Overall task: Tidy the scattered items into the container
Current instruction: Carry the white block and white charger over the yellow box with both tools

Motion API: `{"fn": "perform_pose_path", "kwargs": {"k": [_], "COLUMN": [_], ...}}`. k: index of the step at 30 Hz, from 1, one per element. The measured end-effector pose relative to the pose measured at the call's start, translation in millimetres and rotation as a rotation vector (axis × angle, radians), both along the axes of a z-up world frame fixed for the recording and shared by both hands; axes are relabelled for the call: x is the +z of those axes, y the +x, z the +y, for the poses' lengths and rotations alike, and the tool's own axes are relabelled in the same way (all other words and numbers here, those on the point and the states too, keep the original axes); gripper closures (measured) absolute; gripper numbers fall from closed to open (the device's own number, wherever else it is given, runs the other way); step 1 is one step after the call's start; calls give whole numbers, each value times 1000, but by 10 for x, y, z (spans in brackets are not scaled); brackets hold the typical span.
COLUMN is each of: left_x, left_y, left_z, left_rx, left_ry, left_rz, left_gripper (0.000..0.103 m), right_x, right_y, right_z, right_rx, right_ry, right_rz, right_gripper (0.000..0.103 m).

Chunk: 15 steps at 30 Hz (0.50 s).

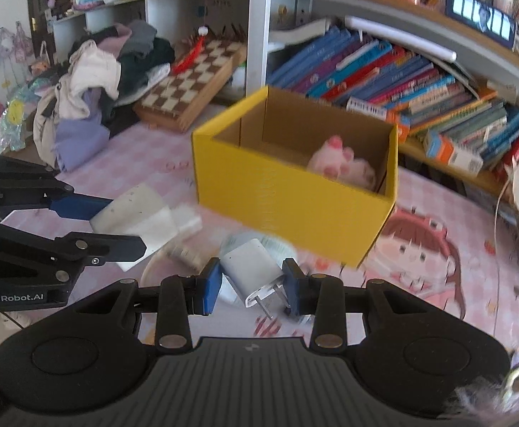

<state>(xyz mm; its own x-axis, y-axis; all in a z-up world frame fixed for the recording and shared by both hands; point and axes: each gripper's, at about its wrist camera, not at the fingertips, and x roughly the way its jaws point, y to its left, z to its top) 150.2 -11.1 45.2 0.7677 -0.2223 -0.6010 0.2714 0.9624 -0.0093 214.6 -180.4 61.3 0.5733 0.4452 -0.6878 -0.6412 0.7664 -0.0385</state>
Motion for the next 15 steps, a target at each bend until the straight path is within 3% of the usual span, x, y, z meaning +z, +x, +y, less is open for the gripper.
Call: {"fn": "perform_pose_path", "kwargs": {"k": [15], "left_x": [371], "left_y": [848], "left_z": [-25], "left_rx": [84], "left_ry": [97], "left_rz": [-113], "left_gripper": [70], "right_x": [478], "right_y": [992], "right_z": [-28], "right_rx": [129], "right_ry": [2], "right_rz": [-127], "right_gripper": [68]}}
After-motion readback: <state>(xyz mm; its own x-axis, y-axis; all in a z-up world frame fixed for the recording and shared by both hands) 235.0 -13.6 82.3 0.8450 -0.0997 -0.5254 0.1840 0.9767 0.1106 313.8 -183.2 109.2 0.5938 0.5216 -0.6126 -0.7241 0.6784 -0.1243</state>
